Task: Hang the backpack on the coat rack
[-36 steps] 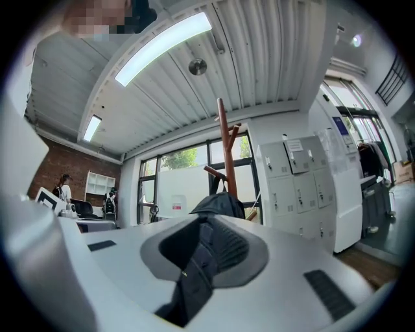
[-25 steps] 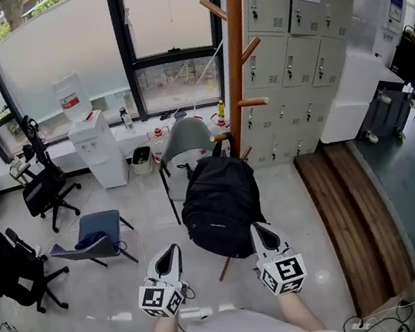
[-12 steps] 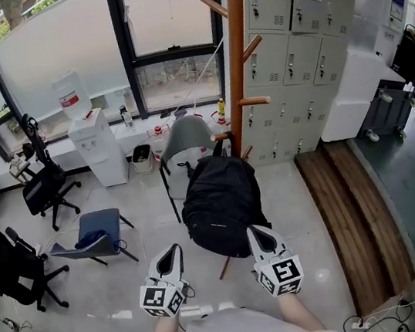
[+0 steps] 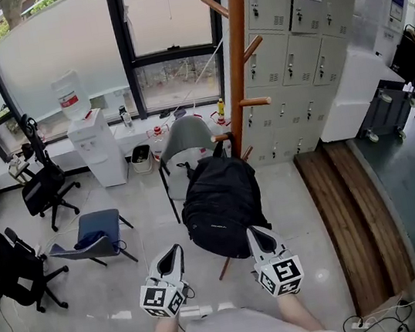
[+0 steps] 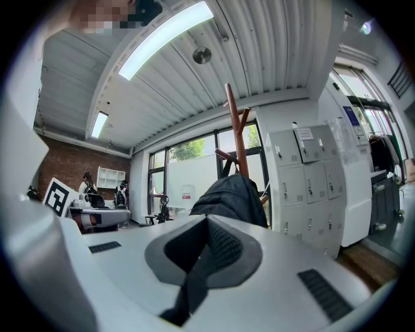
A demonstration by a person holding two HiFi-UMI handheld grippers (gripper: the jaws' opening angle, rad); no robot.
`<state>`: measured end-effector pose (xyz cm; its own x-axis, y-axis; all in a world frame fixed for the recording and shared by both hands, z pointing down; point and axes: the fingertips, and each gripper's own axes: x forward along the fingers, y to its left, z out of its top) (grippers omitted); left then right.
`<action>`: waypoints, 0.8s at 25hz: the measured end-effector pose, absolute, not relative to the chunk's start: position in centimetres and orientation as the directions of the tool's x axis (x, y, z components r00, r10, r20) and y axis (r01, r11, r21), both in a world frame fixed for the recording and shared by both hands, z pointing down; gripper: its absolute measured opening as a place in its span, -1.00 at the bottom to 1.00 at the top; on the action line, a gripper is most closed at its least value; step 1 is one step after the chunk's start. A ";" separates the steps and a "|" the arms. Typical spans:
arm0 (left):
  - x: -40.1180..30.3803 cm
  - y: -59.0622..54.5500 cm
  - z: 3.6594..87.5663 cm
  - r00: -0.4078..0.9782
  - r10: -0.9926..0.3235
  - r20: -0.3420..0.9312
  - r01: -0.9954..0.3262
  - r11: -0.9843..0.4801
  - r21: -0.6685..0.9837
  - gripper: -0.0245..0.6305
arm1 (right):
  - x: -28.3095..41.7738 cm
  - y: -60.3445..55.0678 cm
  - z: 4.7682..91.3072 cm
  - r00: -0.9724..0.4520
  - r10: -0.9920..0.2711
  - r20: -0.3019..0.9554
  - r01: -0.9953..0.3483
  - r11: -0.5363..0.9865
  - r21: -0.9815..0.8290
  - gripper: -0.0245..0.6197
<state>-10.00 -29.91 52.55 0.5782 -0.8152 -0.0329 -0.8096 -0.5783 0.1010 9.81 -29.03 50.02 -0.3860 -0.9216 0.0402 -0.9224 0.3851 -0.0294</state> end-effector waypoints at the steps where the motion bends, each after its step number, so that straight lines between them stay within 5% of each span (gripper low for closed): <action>1: -10.0 -29.9 52.6 0.580 -0.814 -0.033 -0.809 -0.580 0.100 -0.90 | 9.7 -29.0 50.1 -0.387 -0.921 0.043 -0.922 0.386 -0.029 -0.90; 20: -10.1 -30.1 53.1 0.587 -0.809 -0.021 -0.804 -0.586 0.107 -0.90 | 9.4 -29.1 50.9 -0.390 -0.919 0.061 -0.921 0.389 -0.038 -0.90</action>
